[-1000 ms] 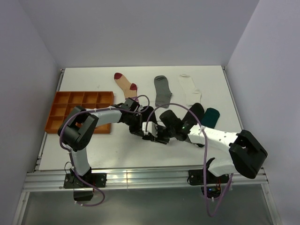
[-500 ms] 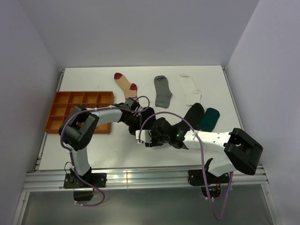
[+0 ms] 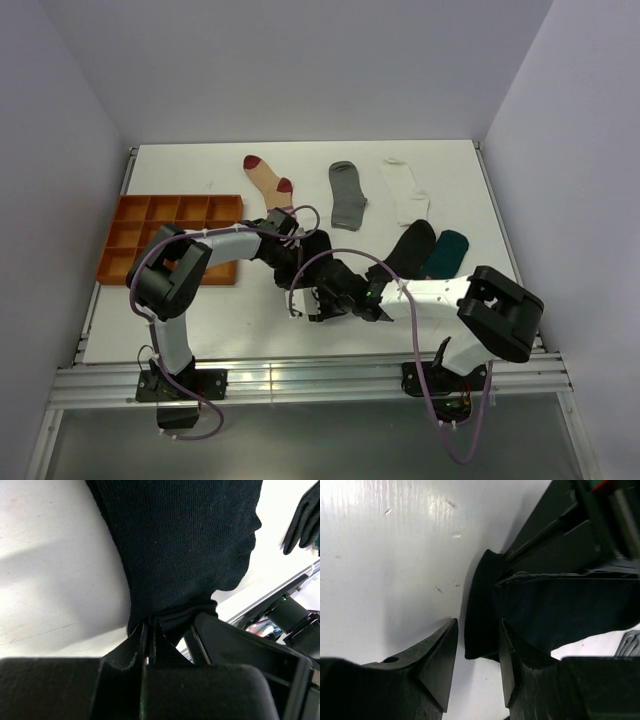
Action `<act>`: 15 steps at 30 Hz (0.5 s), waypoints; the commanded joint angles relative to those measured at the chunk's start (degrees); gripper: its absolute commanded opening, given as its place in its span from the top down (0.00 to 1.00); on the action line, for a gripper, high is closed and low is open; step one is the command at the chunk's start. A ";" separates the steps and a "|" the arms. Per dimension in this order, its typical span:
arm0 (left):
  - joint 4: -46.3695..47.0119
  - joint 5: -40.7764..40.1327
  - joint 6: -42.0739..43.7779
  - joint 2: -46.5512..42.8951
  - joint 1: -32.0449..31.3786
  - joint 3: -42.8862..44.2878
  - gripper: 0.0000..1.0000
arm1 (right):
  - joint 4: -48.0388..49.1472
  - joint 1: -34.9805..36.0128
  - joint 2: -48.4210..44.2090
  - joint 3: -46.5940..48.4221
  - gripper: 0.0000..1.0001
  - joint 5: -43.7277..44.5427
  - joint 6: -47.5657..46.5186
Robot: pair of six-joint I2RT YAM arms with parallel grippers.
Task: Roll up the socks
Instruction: Roll the sock at the center of the board.
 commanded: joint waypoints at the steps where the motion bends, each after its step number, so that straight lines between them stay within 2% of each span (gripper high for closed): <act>1: -2.78 -1.68 2.18 1.26 0.33 0.58 1.00 | 1.17 0.56 0.83 1.33 0.55 2.02 -1.82; 7: -2.61 -1.06 2.27 1.09 0.33 0.32 1.00 | 1.26 0.56 2.76 2.56 0.58 3.16 -1.73; 9: -2.43 -0.71 2.27 0.91 0.42 0.32 1.00 | -0.05 0.56 3.64 3.35 0.63 3.43 -1.55; 12: -2.17 -0.53 2.18 0.47 0.42 -0.03 1.00 | -1.11 0.56 4.34 4.31 0.78 3.17 -1.03; 15: -1.47 -0.71 1.83 -0.05 0.50 -0.56 0.99 | -4.26 0.12 4.79 5.98 0.85 1.25 0.11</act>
